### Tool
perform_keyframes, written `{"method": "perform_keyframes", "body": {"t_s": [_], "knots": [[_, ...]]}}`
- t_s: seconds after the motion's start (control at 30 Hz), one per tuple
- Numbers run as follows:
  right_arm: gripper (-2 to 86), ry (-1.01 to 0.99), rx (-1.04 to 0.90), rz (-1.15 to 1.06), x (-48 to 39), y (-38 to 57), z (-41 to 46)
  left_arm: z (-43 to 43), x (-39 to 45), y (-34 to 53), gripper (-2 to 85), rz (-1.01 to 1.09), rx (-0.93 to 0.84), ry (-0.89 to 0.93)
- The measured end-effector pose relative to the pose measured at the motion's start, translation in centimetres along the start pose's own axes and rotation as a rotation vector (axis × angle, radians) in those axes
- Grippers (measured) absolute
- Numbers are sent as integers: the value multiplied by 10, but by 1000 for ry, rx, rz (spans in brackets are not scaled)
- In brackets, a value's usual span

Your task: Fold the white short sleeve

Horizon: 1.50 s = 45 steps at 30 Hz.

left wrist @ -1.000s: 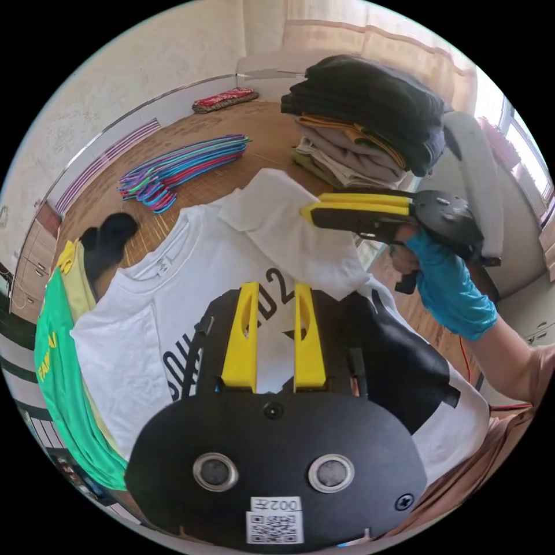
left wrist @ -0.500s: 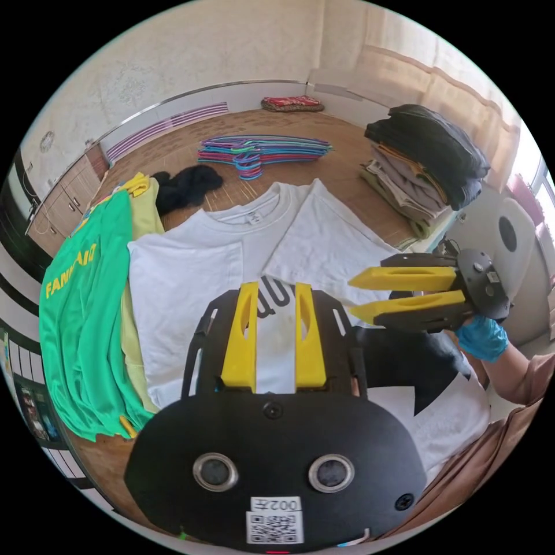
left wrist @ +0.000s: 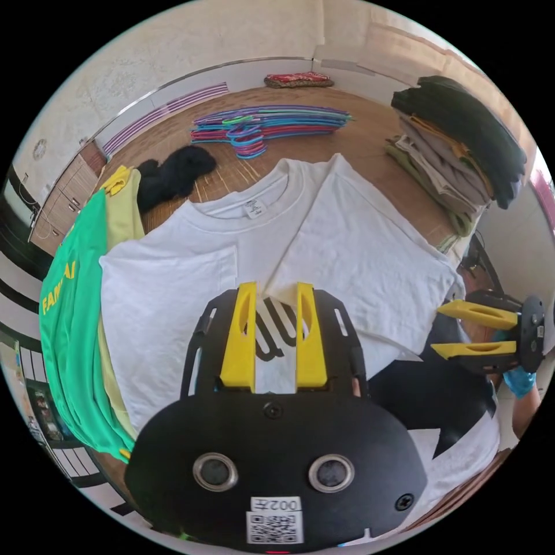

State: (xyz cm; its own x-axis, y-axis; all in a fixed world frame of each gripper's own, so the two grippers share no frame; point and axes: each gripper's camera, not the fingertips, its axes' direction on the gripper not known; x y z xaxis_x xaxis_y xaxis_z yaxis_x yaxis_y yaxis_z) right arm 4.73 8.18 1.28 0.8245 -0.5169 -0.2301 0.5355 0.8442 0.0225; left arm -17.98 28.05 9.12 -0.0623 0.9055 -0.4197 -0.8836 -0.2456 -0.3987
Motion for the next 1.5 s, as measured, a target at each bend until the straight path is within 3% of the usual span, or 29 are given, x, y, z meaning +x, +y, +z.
{"method": "perform_keyframes", "body": {"t_s": [0.27, 0.73, 1.0, 1.23, 1.5], "knots": [[95, 228, 92, 82, 27, 28, -23, -3, 20, -42, 59, 81, 80, 0], [77, 294, 91, -22, 24, 58, -20, 93, 89, -202, 56, 284, 75, 98], [-1, 307, 151, -19, 35, 72, -29, 135, 98, -253, 7, 306, 47, 211], [-9, 365, 245, 173, 74, 102, -48, 110, 132, -304, 7, 381, 185, 213], [-6, 359, 188, 312, 122, 124, -29, 187, 194, -373, 19, 449, 28, 145]]}}
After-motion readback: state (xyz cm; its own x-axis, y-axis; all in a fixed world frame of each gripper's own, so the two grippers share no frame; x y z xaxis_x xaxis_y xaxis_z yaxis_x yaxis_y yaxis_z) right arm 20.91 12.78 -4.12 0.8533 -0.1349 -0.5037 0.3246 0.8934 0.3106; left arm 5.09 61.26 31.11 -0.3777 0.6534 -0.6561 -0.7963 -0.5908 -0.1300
